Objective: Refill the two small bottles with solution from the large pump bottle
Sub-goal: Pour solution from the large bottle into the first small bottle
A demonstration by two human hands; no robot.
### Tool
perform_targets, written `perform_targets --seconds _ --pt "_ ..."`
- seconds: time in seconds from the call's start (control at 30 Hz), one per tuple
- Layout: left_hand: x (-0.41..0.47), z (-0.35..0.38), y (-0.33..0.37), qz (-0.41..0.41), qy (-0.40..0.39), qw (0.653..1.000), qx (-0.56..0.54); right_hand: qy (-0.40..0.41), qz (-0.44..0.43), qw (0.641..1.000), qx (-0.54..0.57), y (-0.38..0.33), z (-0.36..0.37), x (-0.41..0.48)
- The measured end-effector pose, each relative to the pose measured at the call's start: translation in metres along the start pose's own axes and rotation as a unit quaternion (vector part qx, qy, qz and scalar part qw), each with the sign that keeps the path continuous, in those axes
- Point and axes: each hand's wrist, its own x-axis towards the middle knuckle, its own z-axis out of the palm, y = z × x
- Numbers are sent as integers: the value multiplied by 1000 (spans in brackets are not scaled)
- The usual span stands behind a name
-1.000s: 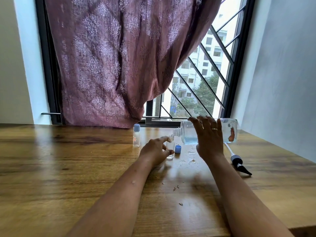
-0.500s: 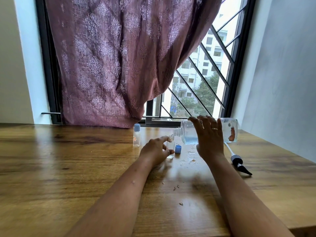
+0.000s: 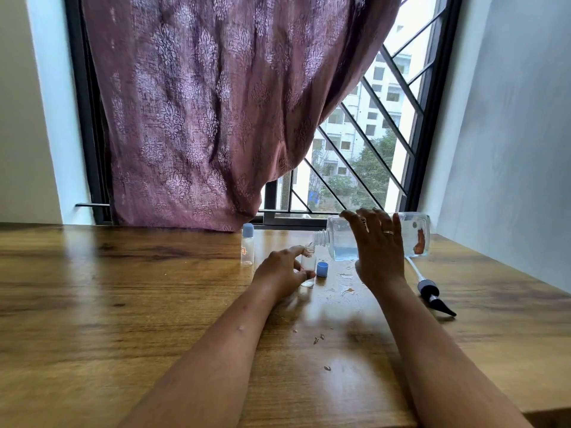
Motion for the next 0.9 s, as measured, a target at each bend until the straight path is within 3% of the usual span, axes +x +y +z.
perform_targets --seconds 0.9 --pt "0 0 1 -10 -2 1000 -10 4 -1 1000 5 -1 -2 -1"
